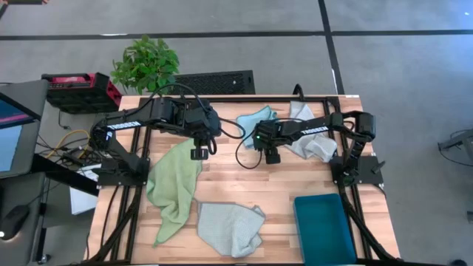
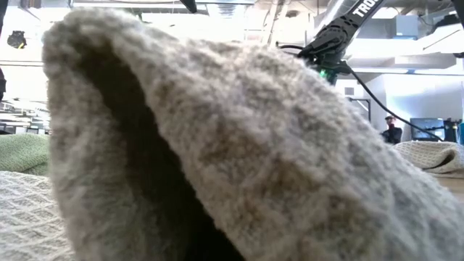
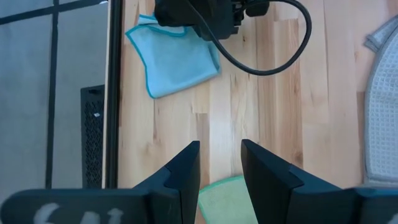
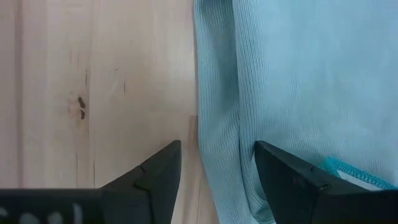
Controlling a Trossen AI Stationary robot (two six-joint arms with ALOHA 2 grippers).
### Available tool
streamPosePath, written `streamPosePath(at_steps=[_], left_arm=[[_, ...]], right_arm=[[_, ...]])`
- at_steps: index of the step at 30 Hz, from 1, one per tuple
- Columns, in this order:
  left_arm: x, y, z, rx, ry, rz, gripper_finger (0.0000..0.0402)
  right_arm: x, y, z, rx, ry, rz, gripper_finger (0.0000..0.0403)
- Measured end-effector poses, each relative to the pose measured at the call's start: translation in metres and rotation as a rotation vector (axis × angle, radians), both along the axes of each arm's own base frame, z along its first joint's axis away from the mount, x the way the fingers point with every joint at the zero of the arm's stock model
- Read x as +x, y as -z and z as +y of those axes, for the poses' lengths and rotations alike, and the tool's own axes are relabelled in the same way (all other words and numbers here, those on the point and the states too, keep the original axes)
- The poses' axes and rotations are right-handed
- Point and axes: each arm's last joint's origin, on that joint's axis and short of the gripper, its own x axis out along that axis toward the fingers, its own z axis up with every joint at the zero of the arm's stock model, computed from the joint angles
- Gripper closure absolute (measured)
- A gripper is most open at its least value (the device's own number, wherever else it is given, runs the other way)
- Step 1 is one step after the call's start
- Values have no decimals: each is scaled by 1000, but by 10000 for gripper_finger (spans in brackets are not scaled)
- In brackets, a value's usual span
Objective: Fold microfiber towels
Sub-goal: Put the blue microfiber towel into the blue bin
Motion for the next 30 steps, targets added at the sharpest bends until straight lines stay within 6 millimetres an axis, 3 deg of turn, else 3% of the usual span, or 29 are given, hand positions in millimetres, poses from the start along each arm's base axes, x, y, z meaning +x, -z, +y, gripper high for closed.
streamPosePath(at_steps=[6,17,22,30], left_arm=[[-1,1,0,-4,-7,9,293],[-1,1,0,-11,-13,7,293],[-1,1,0,-13,-16,6,293],[-1,1,0,-14,-20,5,293]], right_arm=[[-1,-3,-11,-129,57,-3,175],[-6,2,-28,-11,49,-15,184],[-7,2,-27,4,43,0,242],[-6,3,-22,34,59,0,386]])
